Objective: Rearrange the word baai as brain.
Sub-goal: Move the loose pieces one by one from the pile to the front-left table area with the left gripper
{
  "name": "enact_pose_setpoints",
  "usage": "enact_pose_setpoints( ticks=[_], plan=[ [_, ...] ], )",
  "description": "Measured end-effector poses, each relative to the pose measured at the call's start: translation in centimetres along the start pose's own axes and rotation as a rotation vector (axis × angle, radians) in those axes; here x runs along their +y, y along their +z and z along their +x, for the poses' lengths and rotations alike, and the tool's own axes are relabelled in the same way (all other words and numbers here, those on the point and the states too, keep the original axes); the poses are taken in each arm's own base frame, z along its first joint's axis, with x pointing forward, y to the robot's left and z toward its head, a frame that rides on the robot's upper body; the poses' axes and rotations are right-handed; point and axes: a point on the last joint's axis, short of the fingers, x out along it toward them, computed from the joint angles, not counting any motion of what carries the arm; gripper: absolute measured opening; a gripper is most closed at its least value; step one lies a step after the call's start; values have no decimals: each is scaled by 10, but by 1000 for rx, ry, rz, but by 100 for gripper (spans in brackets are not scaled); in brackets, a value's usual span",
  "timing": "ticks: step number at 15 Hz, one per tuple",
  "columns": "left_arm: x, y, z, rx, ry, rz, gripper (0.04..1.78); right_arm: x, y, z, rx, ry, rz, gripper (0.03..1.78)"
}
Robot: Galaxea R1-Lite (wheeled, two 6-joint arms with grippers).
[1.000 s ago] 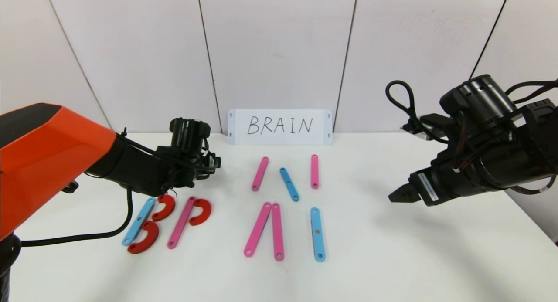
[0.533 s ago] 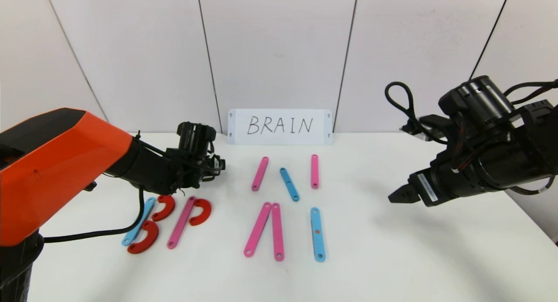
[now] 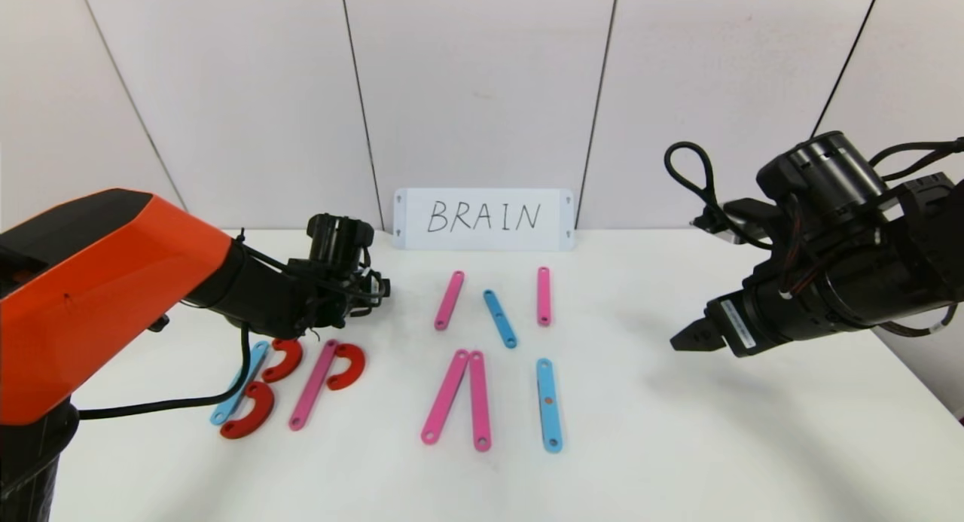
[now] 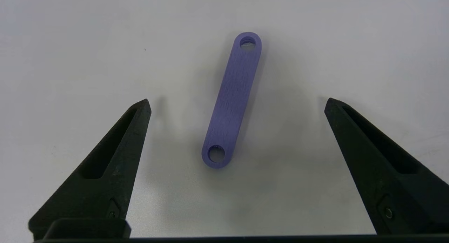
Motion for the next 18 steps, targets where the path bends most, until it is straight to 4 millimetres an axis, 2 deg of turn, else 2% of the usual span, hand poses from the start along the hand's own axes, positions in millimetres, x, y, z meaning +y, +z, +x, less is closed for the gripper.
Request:
enact_pose_setpoints(
  ticks=[13,18],
  plan=[
    [-1,-6,6,17,-22,3,173,0,0,0,1,0,0,174],
    [6,-2,8,20,-39,-28,173,0,0,1,5,0,0,174]
  ],
)
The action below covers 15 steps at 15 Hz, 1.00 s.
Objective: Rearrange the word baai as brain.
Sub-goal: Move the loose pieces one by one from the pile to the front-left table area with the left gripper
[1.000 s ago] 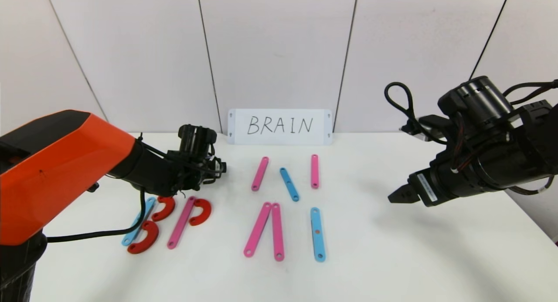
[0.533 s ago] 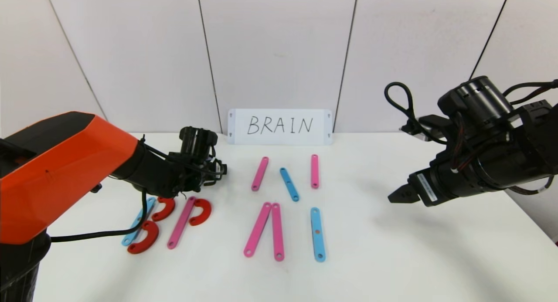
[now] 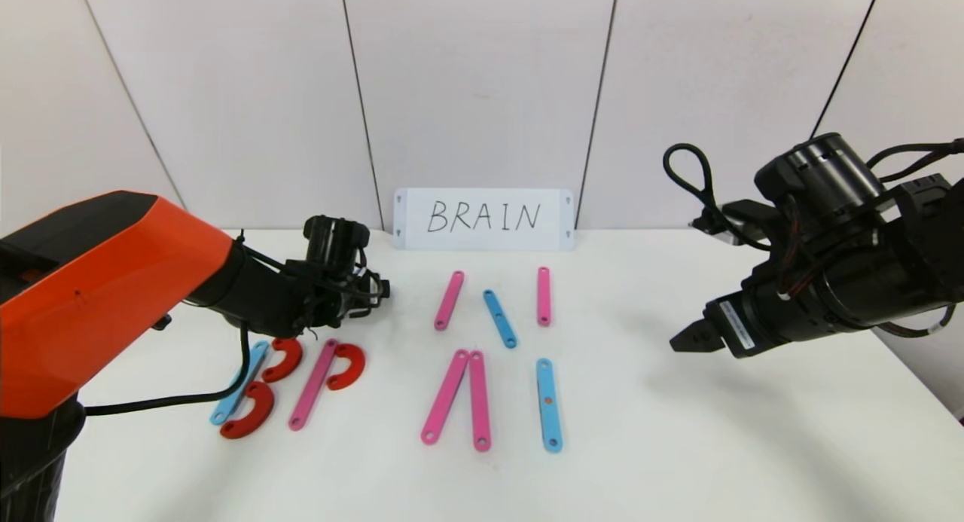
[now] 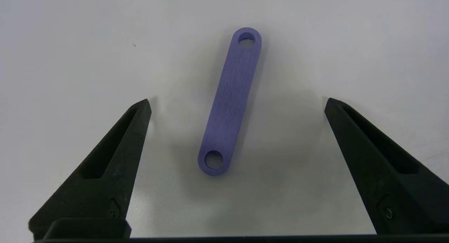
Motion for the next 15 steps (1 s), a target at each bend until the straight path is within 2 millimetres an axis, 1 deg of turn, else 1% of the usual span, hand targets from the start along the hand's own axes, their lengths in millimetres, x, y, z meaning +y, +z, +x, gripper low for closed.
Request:
enact_pose_setpoints(
  ticks=[3,7,15],
  plan=[
    [6,2,0,9,-7,-11,173,0,0,1,4,-8,-1,174],
    [8,5,0,5,-12,-27,173,1,0,3,8,-9,-3,174],
    [7,5,0,12,-43,-35,173,1,0,3,10,-10,-4,174]
  ],
)
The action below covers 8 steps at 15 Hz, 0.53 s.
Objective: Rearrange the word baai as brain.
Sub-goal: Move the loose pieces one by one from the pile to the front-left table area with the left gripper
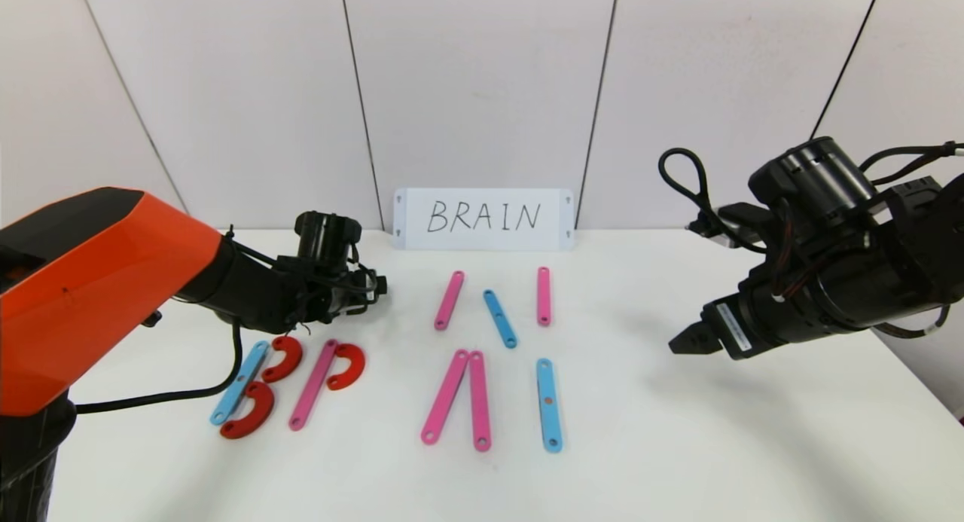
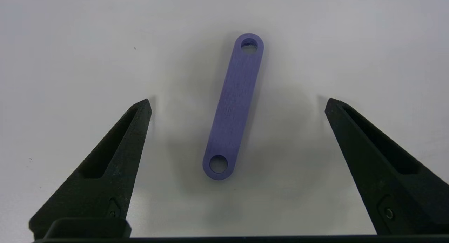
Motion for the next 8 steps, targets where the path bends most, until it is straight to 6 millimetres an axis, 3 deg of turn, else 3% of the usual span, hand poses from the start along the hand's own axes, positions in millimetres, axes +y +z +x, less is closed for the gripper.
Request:
enact_pose_setpoints(
  ticks=[8],
  plan=[
    [0,-1,1,4,2,0,173,0,0,0,1,0,0,174]
  ],
)
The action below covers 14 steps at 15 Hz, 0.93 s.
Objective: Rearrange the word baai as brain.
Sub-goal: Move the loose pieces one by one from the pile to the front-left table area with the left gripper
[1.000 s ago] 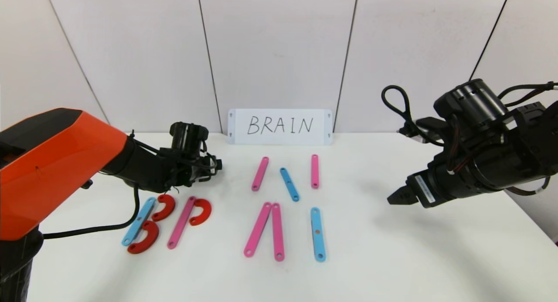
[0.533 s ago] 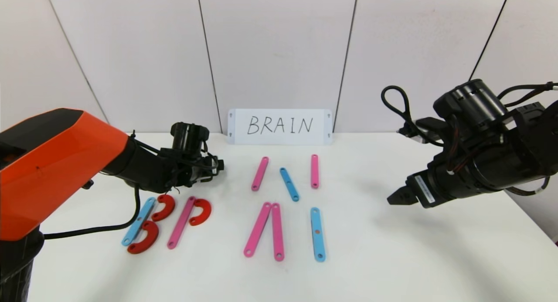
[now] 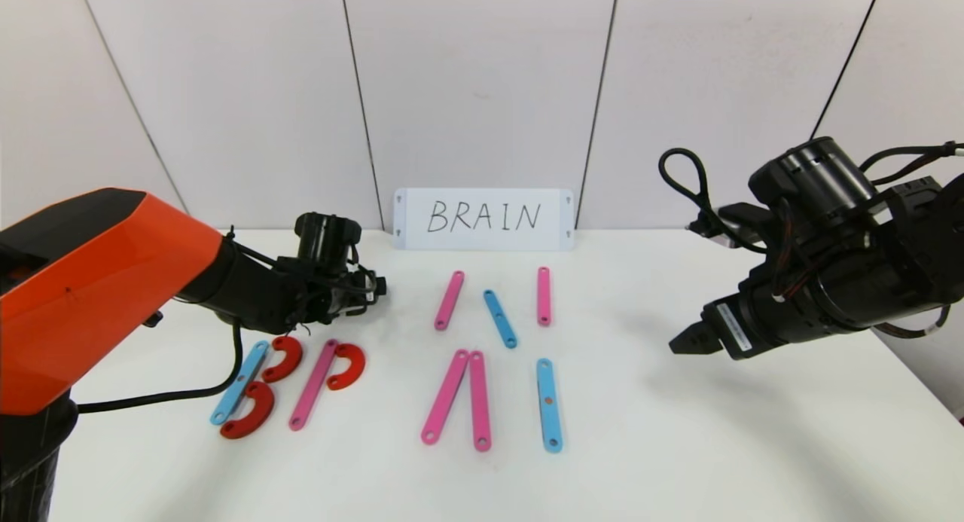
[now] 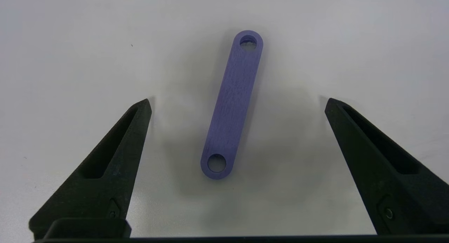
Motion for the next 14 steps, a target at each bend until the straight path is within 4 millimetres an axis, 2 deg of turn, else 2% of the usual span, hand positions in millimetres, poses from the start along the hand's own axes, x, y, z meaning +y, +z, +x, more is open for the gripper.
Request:
enact_pose_setpoints(
  ticks=[2,4,6,11,12,14],
  plan=[
    [0,-1,1,4,1,2,169,0,0,0,-1,0,0,174],
    [0,-2,1,8,2,4,155,0,0,0,-1,-1,0,174],
    [0,-4,2,18,6,8,131,0,0,0,-1,-1,0,174],
    [1,-5,2,21,7,9,46,0,2,-1,-15,-6,2,174],
    [1,-4,2,21,7,10,34,0,2,-1,-20,-7,3,174],
    [1,-4,2,19,8,9,27,-1,2,-1,-21,-7,3,174]
  ],
)
